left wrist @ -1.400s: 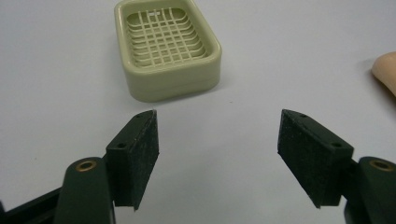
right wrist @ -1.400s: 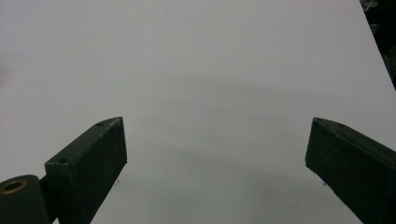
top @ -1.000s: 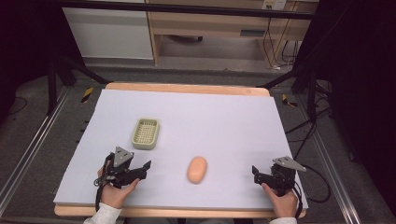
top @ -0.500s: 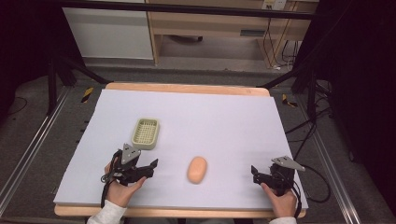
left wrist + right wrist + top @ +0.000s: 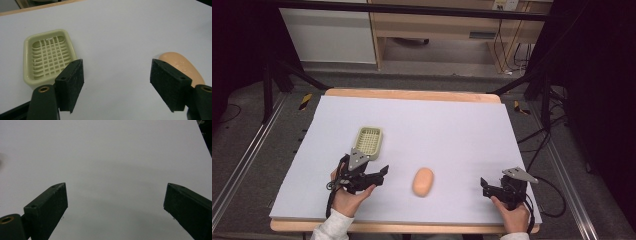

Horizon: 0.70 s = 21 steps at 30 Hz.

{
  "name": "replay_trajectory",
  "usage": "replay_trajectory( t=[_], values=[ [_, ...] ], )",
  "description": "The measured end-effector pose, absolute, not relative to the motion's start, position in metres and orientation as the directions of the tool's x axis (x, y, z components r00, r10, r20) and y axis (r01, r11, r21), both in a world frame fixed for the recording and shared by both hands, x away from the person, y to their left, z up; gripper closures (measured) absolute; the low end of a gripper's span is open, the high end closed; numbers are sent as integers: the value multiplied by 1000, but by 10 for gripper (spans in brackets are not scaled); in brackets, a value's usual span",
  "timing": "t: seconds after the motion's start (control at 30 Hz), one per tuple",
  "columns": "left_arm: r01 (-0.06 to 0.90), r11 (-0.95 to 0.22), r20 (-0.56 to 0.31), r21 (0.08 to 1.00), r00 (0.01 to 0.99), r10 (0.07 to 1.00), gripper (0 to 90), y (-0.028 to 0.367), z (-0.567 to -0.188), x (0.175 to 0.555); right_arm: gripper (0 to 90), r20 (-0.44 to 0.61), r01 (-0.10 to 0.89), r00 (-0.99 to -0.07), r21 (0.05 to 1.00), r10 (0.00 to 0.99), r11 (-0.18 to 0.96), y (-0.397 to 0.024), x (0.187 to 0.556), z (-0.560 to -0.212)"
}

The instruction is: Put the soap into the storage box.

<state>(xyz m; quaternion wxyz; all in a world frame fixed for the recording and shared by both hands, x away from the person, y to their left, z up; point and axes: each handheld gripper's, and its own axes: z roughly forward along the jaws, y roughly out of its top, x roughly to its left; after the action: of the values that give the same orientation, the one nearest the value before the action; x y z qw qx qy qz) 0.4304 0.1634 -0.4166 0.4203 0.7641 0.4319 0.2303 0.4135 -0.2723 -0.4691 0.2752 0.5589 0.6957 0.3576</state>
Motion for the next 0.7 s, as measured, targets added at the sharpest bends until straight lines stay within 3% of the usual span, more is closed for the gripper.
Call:
replay_trajectory(
  t=[0.7],
  values=[
    [450,-334,4,828,592,806,260,117,-417,431,56,15,587,-220,801,975,120,-272,414,-470]
  ],
)
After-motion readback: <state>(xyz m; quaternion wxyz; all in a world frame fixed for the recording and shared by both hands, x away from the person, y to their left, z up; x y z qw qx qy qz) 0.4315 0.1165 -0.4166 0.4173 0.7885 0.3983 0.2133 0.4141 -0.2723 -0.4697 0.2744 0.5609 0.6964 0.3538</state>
